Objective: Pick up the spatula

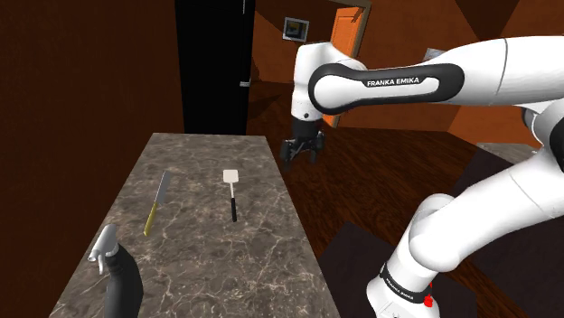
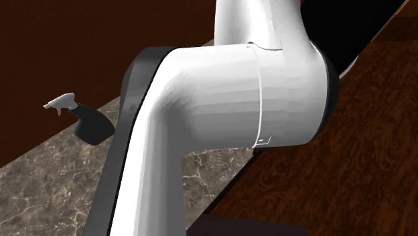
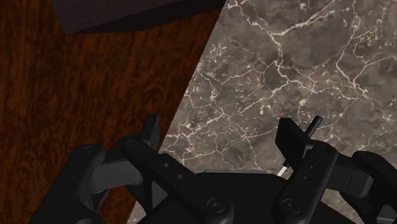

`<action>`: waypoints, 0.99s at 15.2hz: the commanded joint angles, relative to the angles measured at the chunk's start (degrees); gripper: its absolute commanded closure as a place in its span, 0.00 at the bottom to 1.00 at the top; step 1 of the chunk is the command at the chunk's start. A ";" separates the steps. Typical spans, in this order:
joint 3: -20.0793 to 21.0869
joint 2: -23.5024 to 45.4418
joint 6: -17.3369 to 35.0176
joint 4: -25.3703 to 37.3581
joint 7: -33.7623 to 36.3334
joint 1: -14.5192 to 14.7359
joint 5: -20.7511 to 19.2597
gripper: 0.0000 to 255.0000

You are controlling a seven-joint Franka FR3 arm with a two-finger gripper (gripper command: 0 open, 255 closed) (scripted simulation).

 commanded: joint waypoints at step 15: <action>4.23 34.76 16.27 18.88 21.33 -1.28 -2.04 0.00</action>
